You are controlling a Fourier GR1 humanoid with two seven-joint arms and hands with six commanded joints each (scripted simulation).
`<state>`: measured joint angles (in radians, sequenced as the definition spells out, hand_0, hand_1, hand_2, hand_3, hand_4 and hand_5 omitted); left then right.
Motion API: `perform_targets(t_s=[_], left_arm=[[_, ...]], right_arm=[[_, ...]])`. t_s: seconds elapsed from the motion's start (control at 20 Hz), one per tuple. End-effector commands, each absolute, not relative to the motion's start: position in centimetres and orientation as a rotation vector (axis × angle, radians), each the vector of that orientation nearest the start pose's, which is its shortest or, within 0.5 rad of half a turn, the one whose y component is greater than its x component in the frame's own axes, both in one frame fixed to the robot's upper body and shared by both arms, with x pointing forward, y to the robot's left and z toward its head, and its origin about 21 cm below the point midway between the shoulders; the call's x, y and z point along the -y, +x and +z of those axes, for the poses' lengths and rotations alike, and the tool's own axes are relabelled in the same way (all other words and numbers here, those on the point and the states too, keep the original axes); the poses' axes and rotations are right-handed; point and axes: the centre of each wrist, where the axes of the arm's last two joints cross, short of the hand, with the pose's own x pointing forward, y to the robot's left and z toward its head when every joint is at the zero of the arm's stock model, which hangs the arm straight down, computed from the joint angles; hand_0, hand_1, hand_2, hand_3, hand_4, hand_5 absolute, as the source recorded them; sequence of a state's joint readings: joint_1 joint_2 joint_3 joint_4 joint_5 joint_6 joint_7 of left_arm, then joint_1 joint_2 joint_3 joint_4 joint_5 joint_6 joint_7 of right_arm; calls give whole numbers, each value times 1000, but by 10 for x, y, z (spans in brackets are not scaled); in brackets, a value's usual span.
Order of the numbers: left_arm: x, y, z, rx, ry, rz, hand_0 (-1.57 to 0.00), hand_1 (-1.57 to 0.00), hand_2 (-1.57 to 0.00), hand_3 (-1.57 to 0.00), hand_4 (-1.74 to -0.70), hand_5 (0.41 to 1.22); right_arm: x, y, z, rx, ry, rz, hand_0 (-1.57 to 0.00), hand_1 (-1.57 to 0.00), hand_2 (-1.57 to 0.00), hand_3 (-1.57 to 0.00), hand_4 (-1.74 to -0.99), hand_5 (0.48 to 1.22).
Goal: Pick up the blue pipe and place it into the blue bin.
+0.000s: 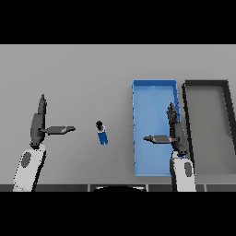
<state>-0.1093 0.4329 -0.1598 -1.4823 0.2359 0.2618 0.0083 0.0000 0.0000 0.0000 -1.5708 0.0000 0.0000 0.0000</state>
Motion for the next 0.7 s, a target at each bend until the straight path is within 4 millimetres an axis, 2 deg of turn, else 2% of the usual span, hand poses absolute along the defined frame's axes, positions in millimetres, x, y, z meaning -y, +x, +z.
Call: perform_targets(t_s=[0.0,0.25,0.3,0.4,0.65], left_arm=[[-291,273,27,1553,250,-85,1,1,1,1,-1186,605],[-290,281,28,1553,253,-82,1,1,1,1,-1186,605],[-302,277,28,1556,173,-217,1,1,1,1,-1186,605],[-325,271,26,1542,108,-346,1,1,1,1,-1190,604],[-332,268,27,1546,22,-464,1,1,1,1,-1170,605]], right_arm=[[228,249,-2,1569,-1,-1,1,1,1,1,-1254,598],[226,258,-1,1563,3,3,1,1,1,1,-1254,598],[235,249,-2,1593,-49,133,1,1,1,1,-1254,598],[246,233,-2,1611,-109,267,1,1,1,1,-1251,597],[244,229,6,1588,-133,344,1,1,1,1,-1228,595]])
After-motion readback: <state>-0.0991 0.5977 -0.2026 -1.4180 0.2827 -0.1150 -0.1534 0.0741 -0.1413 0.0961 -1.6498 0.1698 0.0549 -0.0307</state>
